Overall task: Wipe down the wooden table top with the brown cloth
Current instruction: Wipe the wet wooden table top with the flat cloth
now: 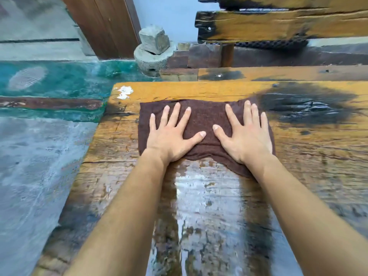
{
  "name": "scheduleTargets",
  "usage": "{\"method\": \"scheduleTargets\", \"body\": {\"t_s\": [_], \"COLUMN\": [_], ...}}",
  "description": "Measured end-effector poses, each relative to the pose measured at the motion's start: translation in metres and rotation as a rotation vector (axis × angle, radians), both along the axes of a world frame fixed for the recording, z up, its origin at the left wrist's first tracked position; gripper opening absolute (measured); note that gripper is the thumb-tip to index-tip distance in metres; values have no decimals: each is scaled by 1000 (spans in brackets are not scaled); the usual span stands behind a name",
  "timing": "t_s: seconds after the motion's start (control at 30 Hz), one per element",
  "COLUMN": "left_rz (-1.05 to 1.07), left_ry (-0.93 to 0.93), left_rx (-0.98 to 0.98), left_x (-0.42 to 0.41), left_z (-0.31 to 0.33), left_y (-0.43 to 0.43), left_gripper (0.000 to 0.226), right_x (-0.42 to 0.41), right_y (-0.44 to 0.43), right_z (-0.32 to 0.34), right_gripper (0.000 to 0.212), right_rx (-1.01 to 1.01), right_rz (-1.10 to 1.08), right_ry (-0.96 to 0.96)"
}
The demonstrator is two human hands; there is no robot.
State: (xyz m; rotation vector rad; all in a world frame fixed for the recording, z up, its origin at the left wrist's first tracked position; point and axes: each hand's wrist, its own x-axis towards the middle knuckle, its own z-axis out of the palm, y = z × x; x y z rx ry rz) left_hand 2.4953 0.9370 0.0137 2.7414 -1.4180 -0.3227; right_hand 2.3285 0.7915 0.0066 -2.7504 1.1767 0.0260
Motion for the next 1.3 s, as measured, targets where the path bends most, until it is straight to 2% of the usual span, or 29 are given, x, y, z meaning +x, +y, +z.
{"method": "scheduleTargets", "body": {"t_s": [0.53, 0.73, 1.3], "left_rz": [-28, -20, 11], "left_ry": [39, 49, 51], "left_rx": [56, 70, 96], "left_x": [-153, -201, -318], "left_z": [3, 5, 11], "left_y": [199, 258, 394], "left_gripper": [86, 79, 78], "right_x": [-161, -207, -314], "right_y": [214, 271, 399], "right_z": [0, -1, 5], "right_gripper": [84, 83, 82], "right_rx": [54, 50, 24], "right_rz": [-39, -33, 41], "right_ry": [37, 15, -2]}}
